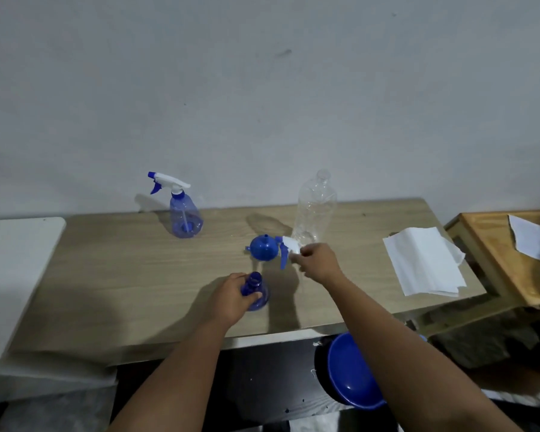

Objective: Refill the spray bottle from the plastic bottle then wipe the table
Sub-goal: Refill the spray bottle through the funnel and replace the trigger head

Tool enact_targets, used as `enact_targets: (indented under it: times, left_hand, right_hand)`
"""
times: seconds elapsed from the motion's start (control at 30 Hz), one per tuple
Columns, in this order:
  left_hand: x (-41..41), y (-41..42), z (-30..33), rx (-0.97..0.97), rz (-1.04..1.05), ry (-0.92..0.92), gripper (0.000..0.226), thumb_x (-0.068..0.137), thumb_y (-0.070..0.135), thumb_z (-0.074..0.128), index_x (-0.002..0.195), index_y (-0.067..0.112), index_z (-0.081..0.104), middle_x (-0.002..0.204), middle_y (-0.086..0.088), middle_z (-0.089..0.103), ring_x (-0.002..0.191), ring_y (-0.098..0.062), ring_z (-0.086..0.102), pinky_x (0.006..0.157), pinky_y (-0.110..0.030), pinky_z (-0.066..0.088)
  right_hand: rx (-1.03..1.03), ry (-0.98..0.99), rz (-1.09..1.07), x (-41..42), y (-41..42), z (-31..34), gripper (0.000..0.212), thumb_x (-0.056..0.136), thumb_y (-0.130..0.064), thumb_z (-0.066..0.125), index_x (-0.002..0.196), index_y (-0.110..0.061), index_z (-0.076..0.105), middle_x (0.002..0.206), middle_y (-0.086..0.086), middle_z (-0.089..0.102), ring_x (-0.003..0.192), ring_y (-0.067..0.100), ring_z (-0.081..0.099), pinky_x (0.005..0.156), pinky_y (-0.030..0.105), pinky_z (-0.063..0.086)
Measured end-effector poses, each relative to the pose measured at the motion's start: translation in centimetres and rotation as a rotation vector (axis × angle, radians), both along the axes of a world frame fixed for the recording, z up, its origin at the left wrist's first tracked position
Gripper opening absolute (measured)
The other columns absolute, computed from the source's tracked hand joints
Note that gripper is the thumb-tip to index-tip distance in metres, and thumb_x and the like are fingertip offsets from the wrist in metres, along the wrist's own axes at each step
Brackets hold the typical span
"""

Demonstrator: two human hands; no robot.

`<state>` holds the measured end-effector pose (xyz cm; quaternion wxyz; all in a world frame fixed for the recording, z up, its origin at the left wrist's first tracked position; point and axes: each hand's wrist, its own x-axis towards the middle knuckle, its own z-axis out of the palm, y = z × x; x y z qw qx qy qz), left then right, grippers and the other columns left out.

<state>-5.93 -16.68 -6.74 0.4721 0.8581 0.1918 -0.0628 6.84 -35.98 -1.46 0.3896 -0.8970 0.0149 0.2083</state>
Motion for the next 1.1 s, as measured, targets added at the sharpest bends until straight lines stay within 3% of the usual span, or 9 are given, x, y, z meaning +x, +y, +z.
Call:
enact_targets:
  times: [0.1,0.27,0.37,0.47,0.57,0.73,0.87,0.93,1.1]
  left_hand:
    - [0.0,-0.2,-0.1,-0.017,0.012,0.002,0.036,0.076,0.016,0.083,0.11,0.019,0.071,0.108,0.002,0.065,0.1,-0.022,0.067,0.092,-0.038,0.052]
    - [0.5,-0.2,-0.8,0.023,-0.013,0.009,0.04,0.067,0.032,0.077,0.105,0.019,0.075,0.108,0.0,0.068,0.097,-0.021,0.067,0.089,-0.04,0.053]
    - [0.6,-0.2,-0.8,0.034,-0.028,0.011,0.037,0.068,0.031,0.078,0.104,0.019,0.077,0.112,0.003,0.067,0.098,-0.019,0.067,0.091,-0.039,0.052]
    - [0.6,-0.4,-0.4,0.055,-0.039,-0.003,0.035,0.074,0.023,0.082,0.108,0.017,0.076,0.113,0.004,0.065,0.099,-0.018,0.065,0.09,-0.034,0.05]
    - [0.4,-0.5,-0.2,0.064,-0.03,-0.002,0.031,0.077,0.026,0.081,0.106,0.018,0.076,0.106,0.008,0.064,0.094,-0.016,0.064,0.084,-0.031,0.049]
    - [0.1,-0.6,0.6,0.012,0.015,-0.016,0.024,0.079,0.02,0.079,0.084,0.036,0.063,0.074,0.014,0.064,0.068,-0.003,0.06,0.062,-0.025,0.042]
    - [0.0,-0.1,-0.8,-0.024,-0.02,-0.034,0.021,0.075,0.022,0.07,0.092,0.035,0.069,0.09,0.009,0.072,0.087,-0.018,0.071,0.071,-0.029,0.05]
    - [0.0,-0.1,-0.7,-0.049,-0.022,-0.04,0.029,0.071,0.03,0.064,0.099,0.031,0.072,0.096,0.01,0.073,0.089,-0.014,0.07,0.078,-0.03,0.053]
    - [-0.1,-0.4,0.0,-0.07,0.036,-0.041,0.038,0.079,-0.003,0.07,0.092,0.032,0.062,0.081,0.02,0.063,0.07,0.005,0.062,0.066,-0.015,0.043]
  right_hand:
    - [0.478,-0.044,-0.097,0.2,1.8,4.9,0.033,0.093,-0.015,0.078,0.092,0.015,0.065,0.078,0.014,0.061,0.07,0.023,0.059,0.067,0.038,0.055]
    - [0.697,-0.14,-0.077,-1.0,4.3,8.2,0.026,0.095,-0.016,0.077,0.115,0.0,0.072,0.088,0.012,0.072,0.072,0.012,0.071,0.069,0.028,0.061]
    - [0.696,-0.159,-0.036,-1.7,4.8,7.2,0.026,0.095,-0.017,0.078,0.118,-0.006,0.074,0.101,0.021,0.073,0.077,0.019,0.07,0.073,0.036,0.062]
    - [0.672,-0.207,0.042,-2.8,4.7,5.6,0.015,0.096,-0.01,0.075,0.109,-0.017,0.078,0.093,0.013,0.076,0.076,0.022,0.067,0.073,0.041,0.059]
    - [0.642,-0.152,0.107,-4.0,4.4,3.6,0.024,0.094,-0.006,0.075,0.103,-0.026,0.081,0.09,0.004,0.079,0.081,0.016,0.072,0.081,0.044,0.061]
    - [0.608,-0.069,0.149,-6.3,4.1,-0.1,0.031,0.09,0.003,0.073,0.107,-0.022,0.082,0.102,0.004,0.082,0.095,0.018,0.078,0.094,0.037,0.06]
    - [0.647,-0.041,0.151,-7.5,3.7,-1.9,0.029,0.092,0.004,0.07,0.116,-0.01,0.079,0.104,0.007,0.082,0.102,0.03,0.077,0.092,0.035,0.061]
    - [0.663,-0.043,0.108,-7.8,3.5,-2.5,0.027,0.089,0.009,0.069,0.112,-0.005,0.077,0.103,0.009,0.081,0.103,0.031,0.076,0.09,0.033,0.061]
    - [0.607,-0.087,0.101,-7.7,4.1,-3.0,0.024,0.085,0.003,0.075,0.103,-0.013,0.078,0.097,0.003,0.08,0.096,0.02,0.077,0.089,0.038,0.061]
